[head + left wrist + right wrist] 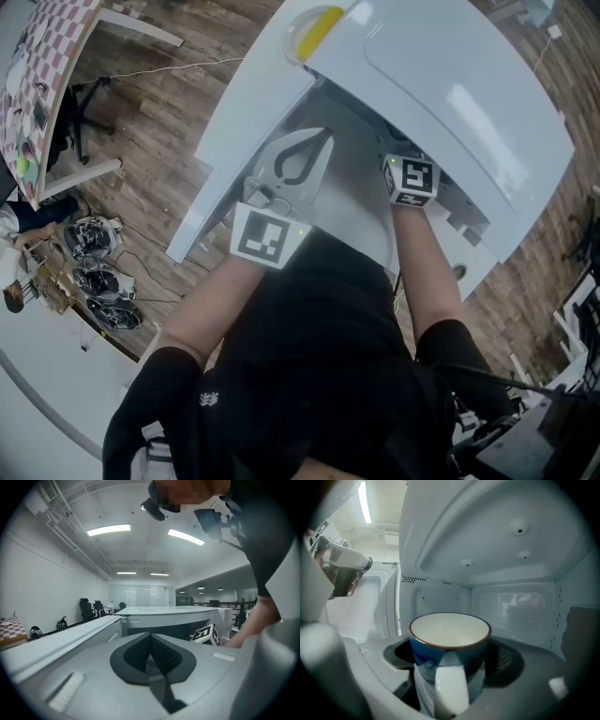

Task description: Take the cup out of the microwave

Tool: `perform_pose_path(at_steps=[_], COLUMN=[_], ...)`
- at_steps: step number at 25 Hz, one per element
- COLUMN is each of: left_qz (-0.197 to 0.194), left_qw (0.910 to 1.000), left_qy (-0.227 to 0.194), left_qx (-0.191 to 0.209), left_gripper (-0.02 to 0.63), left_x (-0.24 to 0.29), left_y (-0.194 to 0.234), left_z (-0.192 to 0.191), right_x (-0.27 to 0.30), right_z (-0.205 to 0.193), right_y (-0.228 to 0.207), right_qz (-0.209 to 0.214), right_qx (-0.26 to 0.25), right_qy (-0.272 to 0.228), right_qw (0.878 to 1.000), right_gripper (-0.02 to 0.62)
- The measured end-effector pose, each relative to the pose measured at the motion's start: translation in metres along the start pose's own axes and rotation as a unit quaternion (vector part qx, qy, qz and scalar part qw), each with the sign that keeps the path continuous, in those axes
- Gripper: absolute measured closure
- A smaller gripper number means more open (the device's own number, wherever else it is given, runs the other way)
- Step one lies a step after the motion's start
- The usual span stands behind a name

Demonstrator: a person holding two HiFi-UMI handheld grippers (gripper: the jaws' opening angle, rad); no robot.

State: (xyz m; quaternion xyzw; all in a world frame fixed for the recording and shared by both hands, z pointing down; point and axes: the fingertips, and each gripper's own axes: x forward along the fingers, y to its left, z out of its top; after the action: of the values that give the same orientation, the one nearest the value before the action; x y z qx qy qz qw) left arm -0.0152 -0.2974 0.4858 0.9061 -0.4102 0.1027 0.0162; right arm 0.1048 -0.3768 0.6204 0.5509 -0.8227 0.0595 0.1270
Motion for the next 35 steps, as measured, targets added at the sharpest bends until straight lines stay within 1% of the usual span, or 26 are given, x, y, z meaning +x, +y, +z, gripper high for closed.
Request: perform_pose_path(at_steps=[5,8,14,21,25,30,35], left_qz=[-0.001,0.001,0.003,0.004,0.011,0.012,0.015], left_qw=[1.0,1.0,0.9999,0.9999,0.9998,0.9997,0.9992], left_qy=[0.002,-0.007,-0.011,-0.015,-0.018,-0.022,-0.036], left_qx=[0.001,-0.006,-0.011,0.001,0.002,0.003,0.003], left_gripper=[0.603,0.604,0.604,0.604,0.604,0.604,0.604], left_x=[-0.003,-0.006,-0.013,-0.027,-0.038,-0.054,-0.073], left_y=[0.0,0.001,-0.003,-0.006,-0.012,-0.022,-0.03], left_z=[0.003,0.008,0.012,0.021,0.026,0.031,0.044], right_x=[-0.003,-0.005,-0.012,-0.028,-0.042,-0.06,-0.081], right_z=[0.0,0.001,0.0,0.008,0.013,0.01,0.012], right_y=[-0.001,0.0,-0.002,0.007,0.009,0.017,0.03], right_qz=[0.002,0.002,0.001,0.0,-0.001,-0.001,0.001], right_qx=[-0.004,-0.006,0.006,0.006,0.005,0.003,0.002], right_qy=[0.006,0.012,0.018,0.012,0.01,0.012,0.014], right_qw=[1.0,1.0,1.0,1.0,1.0,1.0,1.0], right_gripper=[0.191,0.192,0.192,0.192,0.192,0.192,0.192])
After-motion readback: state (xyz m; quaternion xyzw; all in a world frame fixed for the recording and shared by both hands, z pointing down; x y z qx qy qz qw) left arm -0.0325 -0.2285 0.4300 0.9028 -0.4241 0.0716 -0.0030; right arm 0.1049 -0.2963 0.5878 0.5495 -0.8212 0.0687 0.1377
